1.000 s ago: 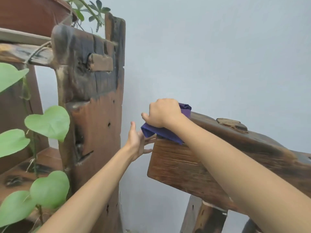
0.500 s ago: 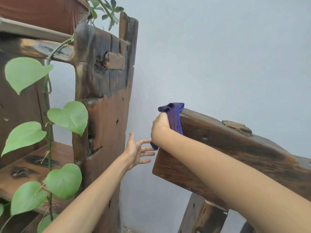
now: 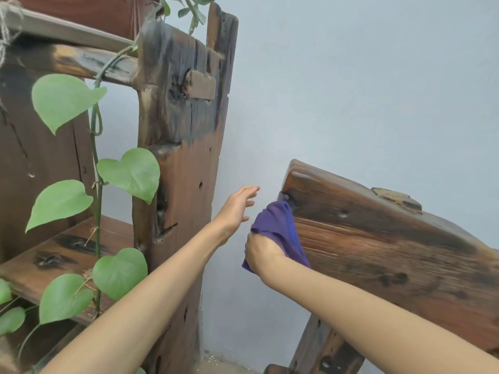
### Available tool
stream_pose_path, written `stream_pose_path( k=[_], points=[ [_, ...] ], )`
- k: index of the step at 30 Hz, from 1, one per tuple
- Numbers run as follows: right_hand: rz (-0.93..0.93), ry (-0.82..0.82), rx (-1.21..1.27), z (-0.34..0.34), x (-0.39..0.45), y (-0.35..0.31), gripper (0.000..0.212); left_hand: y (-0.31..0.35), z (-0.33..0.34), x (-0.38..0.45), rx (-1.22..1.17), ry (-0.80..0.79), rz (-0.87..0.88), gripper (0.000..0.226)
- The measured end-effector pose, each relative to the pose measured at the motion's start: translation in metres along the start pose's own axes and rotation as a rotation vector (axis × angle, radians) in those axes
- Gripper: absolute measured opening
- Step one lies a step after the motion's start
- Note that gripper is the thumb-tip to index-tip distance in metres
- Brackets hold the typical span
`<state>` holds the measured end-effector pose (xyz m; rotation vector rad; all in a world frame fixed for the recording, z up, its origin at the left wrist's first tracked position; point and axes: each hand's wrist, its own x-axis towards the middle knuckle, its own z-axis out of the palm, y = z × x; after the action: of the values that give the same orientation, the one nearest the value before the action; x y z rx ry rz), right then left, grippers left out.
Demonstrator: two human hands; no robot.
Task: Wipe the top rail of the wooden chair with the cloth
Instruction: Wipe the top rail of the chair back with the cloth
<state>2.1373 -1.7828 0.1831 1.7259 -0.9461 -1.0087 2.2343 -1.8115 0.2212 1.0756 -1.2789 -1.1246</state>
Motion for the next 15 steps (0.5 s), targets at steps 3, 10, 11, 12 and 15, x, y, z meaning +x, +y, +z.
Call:
stream_pose_path(
  k=[3, 10, 11, 12, 15],
  points=[
    [-0.139, -0.047, -0.158, -0.004, 0.018, -0.021, 0.029, 0.008, -0.004, -0.006, 0.045, -0.051, 0.068, 0.038],
    [-0.083, 0.320, 0.004, 0.026, 0.015, -0.031, 0.036, 0.019, 0.003, -0.004, 0.090, -0.063, 0.075, 0.047],
    [-0.001, 0.447, 0.101, 0.040, 0.006, -0.028, 0.043, 0.022, 0.010, -0.002, 0.076, -0.054, 0.087, 0.048],
    [0.079, 0.579, 0.256, 0.056, -0.003, -0.021, 0.051, 0.026, 0.018, 0.000, 0.071, -0.048, 0.114, 0.050],
    [0.026, 0.909, 0.565, 0.106, -0.034, 0.024, 0.061, 0.044, 0.049, 0.012, 0.099, -0.014, 0.259, 0.054]
  ],
)
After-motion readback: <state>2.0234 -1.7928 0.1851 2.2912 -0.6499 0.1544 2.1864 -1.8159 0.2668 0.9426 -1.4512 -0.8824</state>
